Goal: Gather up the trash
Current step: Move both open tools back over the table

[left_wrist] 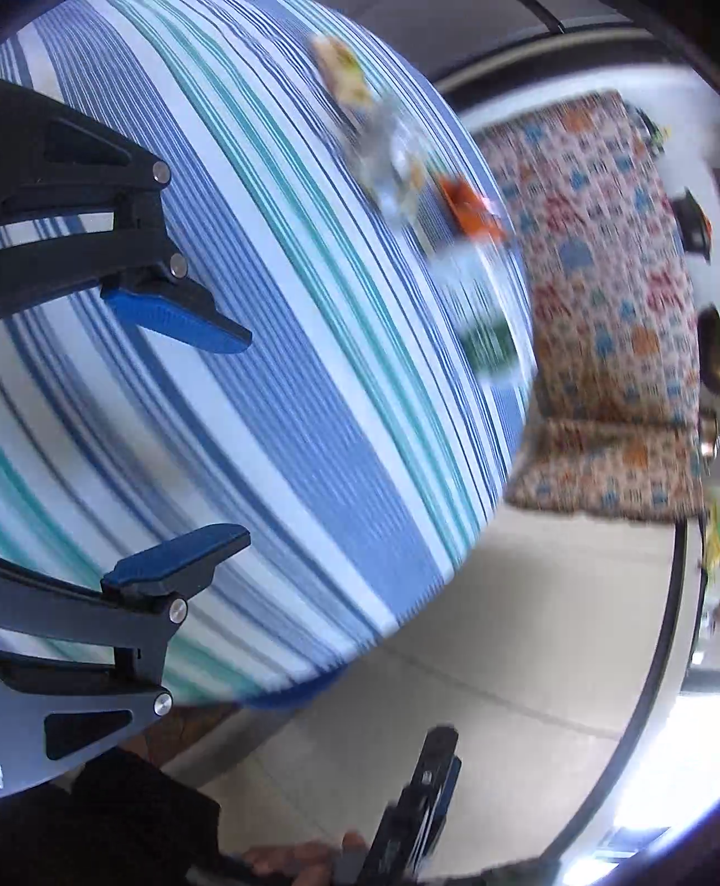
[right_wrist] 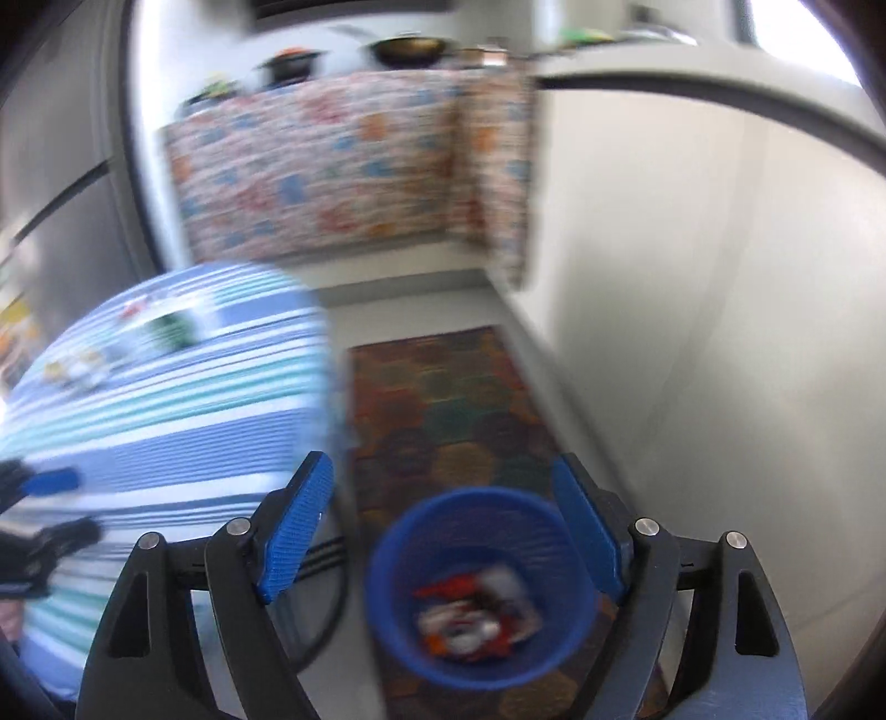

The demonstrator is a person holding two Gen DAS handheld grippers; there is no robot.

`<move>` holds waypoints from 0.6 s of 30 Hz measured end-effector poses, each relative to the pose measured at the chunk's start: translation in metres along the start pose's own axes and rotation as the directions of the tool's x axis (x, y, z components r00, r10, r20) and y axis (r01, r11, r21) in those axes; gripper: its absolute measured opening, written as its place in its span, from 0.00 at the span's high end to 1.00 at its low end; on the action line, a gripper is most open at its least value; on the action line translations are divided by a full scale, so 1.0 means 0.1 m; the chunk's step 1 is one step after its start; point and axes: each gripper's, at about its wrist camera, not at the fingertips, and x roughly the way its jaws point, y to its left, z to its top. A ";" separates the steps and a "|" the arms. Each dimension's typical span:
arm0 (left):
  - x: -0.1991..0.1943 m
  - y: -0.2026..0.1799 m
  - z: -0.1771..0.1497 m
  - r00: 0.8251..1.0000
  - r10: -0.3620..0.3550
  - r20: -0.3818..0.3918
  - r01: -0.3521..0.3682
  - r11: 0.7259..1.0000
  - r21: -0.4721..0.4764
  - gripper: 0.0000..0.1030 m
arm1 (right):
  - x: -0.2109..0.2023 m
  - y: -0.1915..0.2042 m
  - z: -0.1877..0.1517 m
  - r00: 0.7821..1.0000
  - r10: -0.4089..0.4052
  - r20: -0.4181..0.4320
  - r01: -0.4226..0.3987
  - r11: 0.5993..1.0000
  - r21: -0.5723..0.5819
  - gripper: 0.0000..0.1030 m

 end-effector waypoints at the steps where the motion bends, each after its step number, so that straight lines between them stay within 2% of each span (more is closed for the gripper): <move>1: -0.04 0.17 -0.05 1.000 0.026 -0.003 -0.026 0.999 -0.021 0.37 | -0.01 0.22 0.01 0.999 0.046 -0.009 -0.046 0.999 -0.018 0.19; 5: -0.20 0.76 -0.16 0.995 0.098 -0.008 -0.098 0.989 -0.114 0.37 | 0.07 1.16 0.01 0.970 0.232 -0.075 -0.238 0.968 -0.081 0.16; 8: -0.26 1.17 -0.21 0.989 0.145 -0.013 -0.145 0.973 -0.181 0.37 | 0.29 1.71 0.01 0.942 0.302 -0.149 -0.320 0.940 -0.120 0.16; 12: -0.27 1.59 -0.23 0.979 0.202 -0.017 -0.200 0.948 -0.248 0.36 | 0.70 2.27 0.00 0.932 0.283 -0.227 -0.327 0.925 -0.191 0.16; 15: -0.26 1.81 -0.20 0.974 0.223 -0.022 -0.222 0.940 -0.260 0.32 | 0.96 2.44 -0.02 0.930 0.259 -0.260 -0.313 0.930 -0.191 0.15; 17: -0.22 1.93 -0.17 0.972 0.233 -0.032 -0.233 0.934 -0.272 0.23 | 1.03 2.49 0.00 0.945 0.225 -0.237 -0.278 0.935 -0.220 0.12; 18: -0.22 1.95 -0.15 0.972 0.232 -0.033 -0.232 0.933 -0.274 0.22 | 1.01 2.48 0.01 0.948 0.217 -0.234 -0.270 0.935 -0.230 0.11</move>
